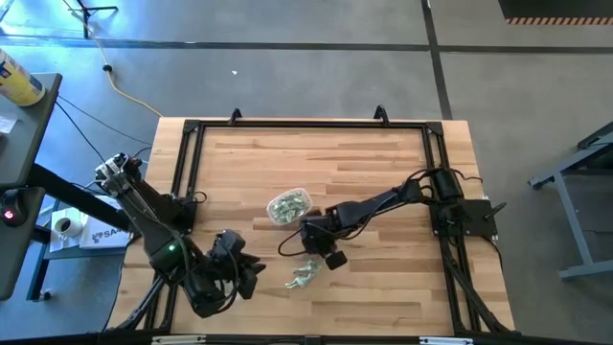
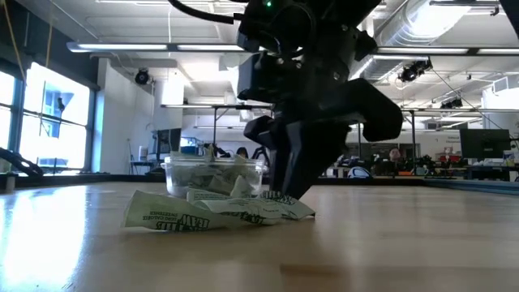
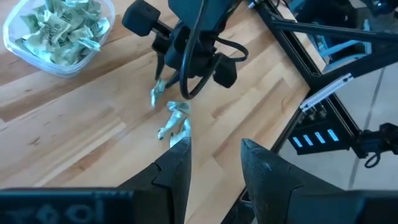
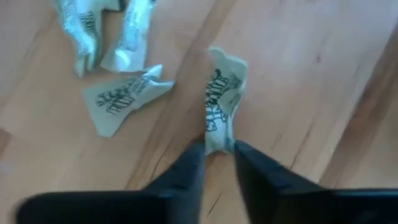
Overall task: Pick and place Stevia / Truvia into bins
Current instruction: Put the stevia packet into the transparent container
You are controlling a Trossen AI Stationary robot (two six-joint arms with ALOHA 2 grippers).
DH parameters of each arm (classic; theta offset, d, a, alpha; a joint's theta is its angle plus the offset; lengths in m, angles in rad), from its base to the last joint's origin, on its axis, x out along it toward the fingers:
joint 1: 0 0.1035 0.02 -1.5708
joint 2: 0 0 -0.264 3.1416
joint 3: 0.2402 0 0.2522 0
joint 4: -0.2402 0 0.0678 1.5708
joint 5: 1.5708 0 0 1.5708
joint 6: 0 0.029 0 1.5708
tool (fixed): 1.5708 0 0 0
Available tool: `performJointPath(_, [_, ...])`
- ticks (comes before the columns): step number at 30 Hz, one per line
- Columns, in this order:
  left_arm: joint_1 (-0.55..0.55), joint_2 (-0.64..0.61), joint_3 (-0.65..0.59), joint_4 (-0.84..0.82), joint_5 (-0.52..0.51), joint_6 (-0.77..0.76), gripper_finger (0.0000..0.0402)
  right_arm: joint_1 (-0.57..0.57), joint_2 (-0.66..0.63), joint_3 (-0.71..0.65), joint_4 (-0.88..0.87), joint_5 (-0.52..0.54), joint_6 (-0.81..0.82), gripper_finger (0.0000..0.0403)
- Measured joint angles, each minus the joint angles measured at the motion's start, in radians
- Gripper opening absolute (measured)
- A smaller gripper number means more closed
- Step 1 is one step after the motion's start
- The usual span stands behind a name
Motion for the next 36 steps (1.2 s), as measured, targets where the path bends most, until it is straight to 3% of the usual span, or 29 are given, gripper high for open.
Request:
performJointPath(4, [0.0, 0.0, 0.0, 0.0, -0.001, 0.021, 0.017, 0.0, -0.009, 0.0, -0.006, 0.015, 0.079, 0.0013])
performJointPath(10, [0.0, 0.0, 0.0, -0.003, -0.002, 0.029, 0.017, 0.006, -0.094, -0.002, 0.014, 0.026, 0.206, 0.0009])
performJointPath(13, [0.0, 0.0, 0.0, -0.004, -0.004, 0.029, 0.017, 0.005, -0.152, -0.002, 0.039, 0.106, 0.219, 0.0006])
performJointPath(18, [0.0, 0.0, 0.0, -0.008, -0.008, 0.044, 0.017, -0.09, -0.191, 0.007, 0.069, 0.15, 0.238, 0.0003])
performJointPath(23, [0.0, 0.0, 0.0, -0.021, -0.008, 0.074, 0.017, -0.224, -0.15, 0.038, 0.085, 0.052, 0.318, 0.0024])
performJointPath(27, [0.001, 0.005, 0.0, -0.033, -0.009, 0.085, 0.017, -0.279, -0.116, 0.058, 0.082, -0.062, 0.341, 0.0066])
performJointPath(32, [0.017, 0.01, -0.018, -0.041, 0.026, 0.067, 0.017, -0.28, -0.127, 0.06, 0.039, -0.088, 0.347, 0.0141])
performJointPath(36, [0.08, 0.026, -0.069, -0.033, 0.139, 0.115, 0.017, -0.242, -0.17, 0.06, -0.103, -0.078, 0.286, 0.0185])
